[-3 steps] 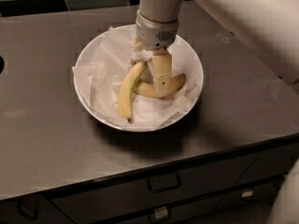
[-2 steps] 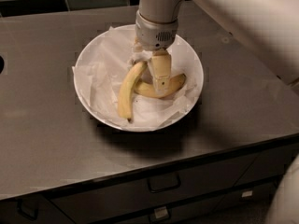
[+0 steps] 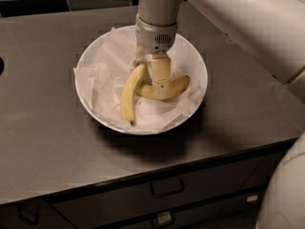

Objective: Pick banana from white bowl

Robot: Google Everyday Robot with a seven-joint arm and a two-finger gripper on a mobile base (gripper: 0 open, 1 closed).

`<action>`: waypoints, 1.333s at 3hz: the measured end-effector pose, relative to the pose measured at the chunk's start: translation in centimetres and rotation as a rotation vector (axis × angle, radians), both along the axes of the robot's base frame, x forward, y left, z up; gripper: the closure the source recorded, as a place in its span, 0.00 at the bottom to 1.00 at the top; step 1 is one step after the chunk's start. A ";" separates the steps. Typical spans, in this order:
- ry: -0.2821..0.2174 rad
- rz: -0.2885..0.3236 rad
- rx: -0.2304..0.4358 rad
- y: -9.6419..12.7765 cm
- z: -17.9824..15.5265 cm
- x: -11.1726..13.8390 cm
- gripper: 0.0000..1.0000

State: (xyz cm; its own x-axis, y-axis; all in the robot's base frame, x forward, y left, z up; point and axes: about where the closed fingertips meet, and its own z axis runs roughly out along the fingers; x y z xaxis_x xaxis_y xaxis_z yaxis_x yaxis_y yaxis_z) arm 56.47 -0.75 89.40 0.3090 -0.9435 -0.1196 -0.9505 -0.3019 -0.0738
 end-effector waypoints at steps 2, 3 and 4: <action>0.001 -0.043 -0.032 0.5 -0.3 0.1 0.28; -0.011 -0.075 -0.039 0.3 0.0 0.0 0.34; -0.018 -0.098 -0.044 0.1 0.2 0.1 0.33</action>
Offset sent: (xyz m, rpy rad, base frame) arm -0.0136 -0.0060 -0.0033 -0.0960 0.0558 -0.0658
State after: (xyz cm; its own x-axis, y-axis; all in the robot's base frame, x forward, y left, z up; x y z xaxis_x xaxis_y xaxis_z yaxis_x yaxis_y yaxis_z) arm 56.53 -0.63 89.61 0.2167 -0.9735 -0.0728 -0.9742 -0.2108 -0.0803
